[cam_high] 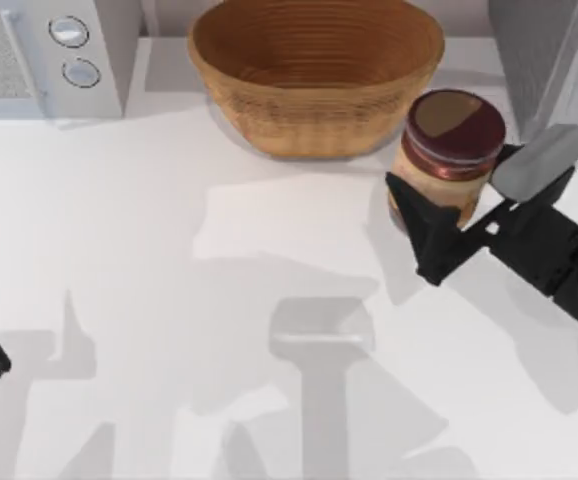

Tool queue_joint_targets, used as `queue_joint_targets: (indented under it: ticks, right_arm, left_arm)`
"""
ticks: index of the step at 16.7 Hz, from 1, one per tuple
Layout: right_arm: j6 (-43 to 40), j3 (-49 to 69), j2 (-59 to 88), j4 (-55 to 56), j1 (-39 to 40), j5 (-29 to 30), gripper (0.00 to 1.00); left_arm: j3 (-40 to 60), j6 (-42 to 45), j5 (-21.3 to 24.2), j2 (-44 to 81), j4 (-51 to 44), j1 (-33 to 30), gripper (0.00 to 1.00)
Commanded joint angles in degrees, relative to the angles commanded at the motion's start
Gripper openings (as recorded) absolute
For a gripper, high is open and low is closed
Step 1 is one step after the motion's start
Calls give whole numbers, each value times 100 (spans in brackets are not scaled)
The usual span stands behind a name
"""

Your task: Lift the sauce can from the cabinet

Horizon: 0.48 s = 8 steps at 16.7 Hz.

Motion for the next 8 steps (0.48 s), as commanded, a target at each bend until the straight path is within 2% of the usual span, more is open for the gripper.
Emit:
queue_joint_targets:
  ticks: [8]
  right_arm:
    - [-422, 222, 1267, 830, 67, -67, 0]
  left_arm:
    - [0, 0, 0, 0, 0, 0, 100]
